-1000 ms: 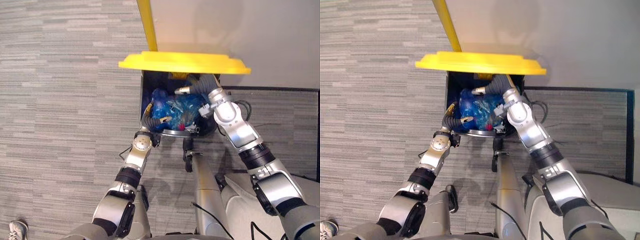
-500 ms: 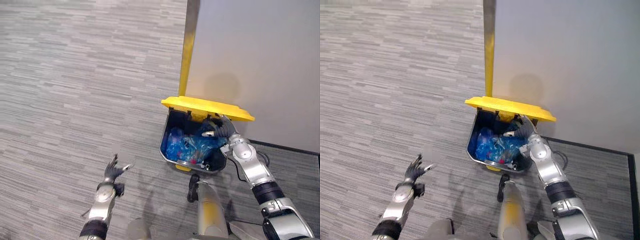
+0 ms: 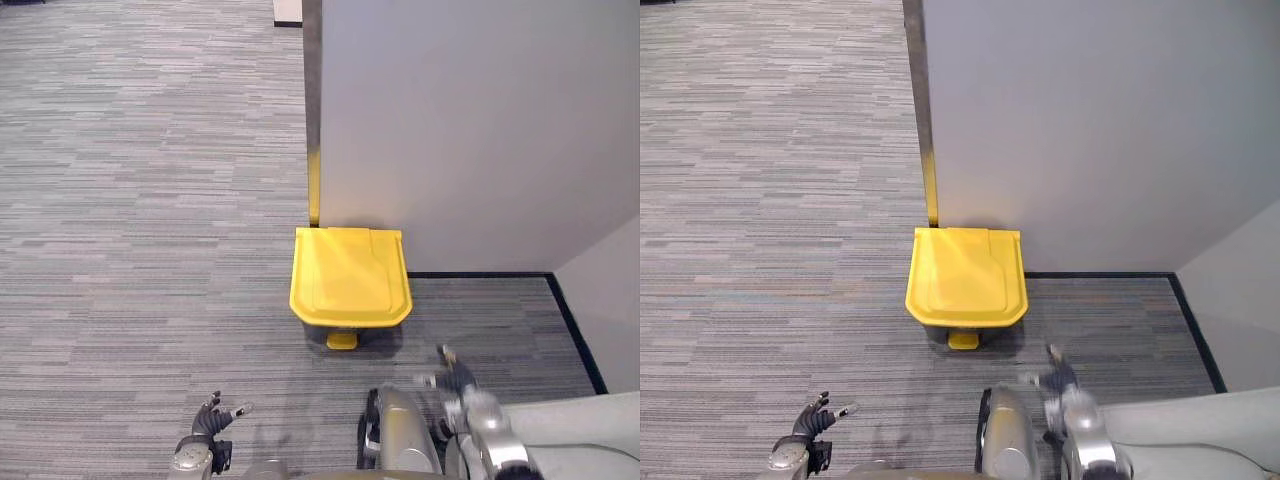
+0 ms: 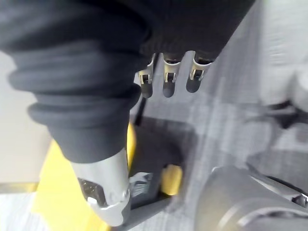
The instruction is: Gather rubbish on tea table into small bin, then transfer packed bag to large trash can.
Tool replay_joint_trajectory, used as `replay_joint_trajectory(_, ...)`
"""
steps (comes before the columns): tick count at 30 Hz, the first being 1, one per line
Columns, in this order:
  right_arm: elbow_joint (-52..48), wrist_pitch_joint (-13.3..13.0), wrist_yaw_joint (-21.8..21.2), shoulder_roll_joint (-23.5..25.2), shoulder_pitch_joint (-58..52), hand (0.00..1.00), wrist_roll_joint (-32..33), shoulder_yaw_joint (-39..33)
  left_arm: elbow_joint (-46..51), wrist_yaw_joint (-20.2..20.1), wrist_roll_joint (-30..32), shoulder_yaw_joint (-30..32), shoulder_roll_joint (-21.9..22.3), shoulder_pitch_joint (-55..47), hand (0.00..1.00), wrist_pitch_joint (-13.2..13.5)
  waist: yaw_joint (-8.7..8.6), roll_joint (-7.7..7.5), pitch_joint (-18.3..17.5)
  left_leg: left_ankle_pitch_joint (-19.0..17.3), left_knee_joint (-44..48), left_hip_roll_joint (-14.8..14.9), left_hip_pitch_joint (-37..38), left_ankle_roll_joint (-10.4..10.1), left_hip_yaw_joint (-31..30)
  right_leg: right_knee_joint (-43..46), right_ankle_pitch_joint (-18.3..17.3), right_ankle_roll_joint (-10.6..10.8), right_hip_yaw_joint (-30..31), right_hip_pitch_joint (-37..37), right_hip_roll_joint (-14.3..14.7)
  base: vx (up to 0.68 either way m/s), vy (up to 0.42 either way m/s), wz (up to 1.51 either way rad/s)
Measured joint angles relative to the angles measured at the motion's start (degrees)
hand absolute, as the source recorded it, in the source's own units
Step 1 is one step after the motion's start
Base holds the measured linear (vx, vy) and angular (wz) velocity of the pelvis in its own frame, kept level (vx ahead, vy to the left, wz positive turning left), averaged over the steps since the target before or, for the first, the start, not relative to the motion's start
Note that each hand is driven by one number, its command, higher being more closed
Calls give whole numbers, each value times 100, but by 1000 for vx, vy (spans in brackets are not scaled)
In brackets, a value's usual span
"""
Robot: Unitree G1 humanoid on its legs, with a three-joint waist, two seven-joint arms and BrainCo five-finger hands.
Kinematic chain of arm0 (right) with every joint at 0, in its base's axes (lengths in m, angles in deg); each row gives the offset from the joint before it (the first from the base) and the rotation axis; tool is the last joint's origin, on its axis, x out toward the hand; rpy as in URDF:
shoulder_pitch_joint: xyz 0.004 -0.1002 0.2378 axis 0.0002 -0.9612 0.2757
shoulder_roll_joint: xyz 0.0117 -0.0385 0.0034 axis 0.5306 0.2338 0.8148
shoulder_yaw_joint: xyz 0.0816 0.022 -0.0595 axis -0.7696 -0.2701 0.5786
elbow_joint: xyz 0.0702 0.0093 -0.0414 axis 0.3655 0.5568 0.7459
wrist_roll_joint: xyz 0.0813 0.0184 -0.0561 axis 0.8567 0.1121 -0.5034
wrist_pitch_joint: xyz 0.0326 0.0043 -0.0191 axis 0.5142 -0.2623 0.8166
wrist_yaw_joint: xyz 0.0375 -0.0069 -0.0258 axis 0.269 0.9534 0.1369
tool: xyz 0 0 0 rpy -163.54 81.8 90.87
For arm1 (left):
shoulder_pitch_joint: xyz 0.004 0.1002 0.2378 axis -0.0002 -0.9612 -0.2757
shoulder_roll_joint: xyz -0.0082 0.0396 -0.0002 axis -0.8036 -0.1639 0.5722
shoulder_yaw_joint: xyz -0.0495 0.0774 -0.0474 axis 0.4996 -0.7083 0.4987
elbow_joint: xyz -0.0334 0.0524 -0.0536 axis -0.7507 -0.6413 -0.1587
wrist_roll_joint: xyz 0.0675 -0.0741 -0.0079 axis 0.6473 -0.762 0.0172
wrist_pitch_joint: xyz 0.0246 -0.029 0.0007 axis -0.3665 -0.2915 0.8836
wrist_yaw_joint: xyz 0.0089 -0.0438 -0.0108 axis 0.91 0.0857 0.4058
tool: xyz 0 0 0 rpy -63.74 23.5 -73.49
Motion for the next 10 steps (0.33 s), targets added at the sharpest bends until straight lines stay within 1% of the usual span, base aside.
replay_joint_trajectory(1, 37, -5, 98, 69, -37, 0, 52, -167, 6, 42, -24, 7, 73, 34, 0, -45, 68, 80, 43, 49, 66, 100, -182, -40, 90, -381, -14, 37, -85, -37, 167, -184, -82, -78)
replay_joint_trajectory(2, 79, -7, 145, 74, -22, 0, 69, -274, 6, 43, -56, -3, 167, 43, 0, -64, 91, 185, 16, 109, 5, 205, -259, -55, 155, -691, -31, 65, -77, 21, 345, -194, -100, -65)
replay_joint_trajectory(3, 138, -1, 225, 73, -103, 0, 99, -427, 93, 63, -108, 10, 335, 6, 0, -70, 107, 264, -99, 318, -206, 325, -325, -106, 348, -1149, -357, 98, -8, 254, 504, -133, -123, -33)
replay_joint_trajectory(4, 155, -1, 288, 99, -181, 0, 99, -472, 165, 65, -111, -2, 349, 17, 0, -59, 121, 120, -199, 455, -301, 190, -302, -134, 371, -1536, -648, 151, 77, 418, 414, -84, -207, -44)
replay_joint_trajectory(5, 407, -29, 354, 63, -65, 0, 108, -526, 157, 68, -110, -2, 388, 97, 0, -34, 127, 79, -297, 579, -485, 171, -362, -200, 430, -2388, -818, -64, 91, 644, 581, -34, -198, -30)
replay_joint_trajectory(6, 437, -28, 359, 53, -37, 0, 110, -527, 155, 67, -110, -2, 390, 103, 0, -34, 128, 95, -300, 580, -498, 178, -370, -202, 433, -2469, -810, -78, 98, 662, 616, -89, -181, -54)
replay_joint_trajectory(7, 726, -25, 403, -23, 217, 0, 190, -551, 67, 72, -111, 1, 387, 208, 0, -28, 118, 292, -349, 600, -627, 293, -536, -193, 372, -3078, -555, -311, 92, 725, 879, -188, -116, -36)
replay_joint_trajectory(8, 911, -22, 405, -60, 294, 0, 224, -644, -37, 88, -112, 8, 368, 351, 0, -25, 113, 423, -378, 766, -817, 349, -563, -168, 255, -3449, -290, -364, 83, 792, 1022, -168, -77, -31)
replay_joint_trajectory(10, 1036, -21, 405, -61, 330, 0, 225, -717, -114, 111, -111, 20, 340, 446, 0, -18, 110, 448, -379, 905, -933, 346, -527, -155, 186, -3623, -175, -391, 74, 861, 1058, -91, -32, -2)
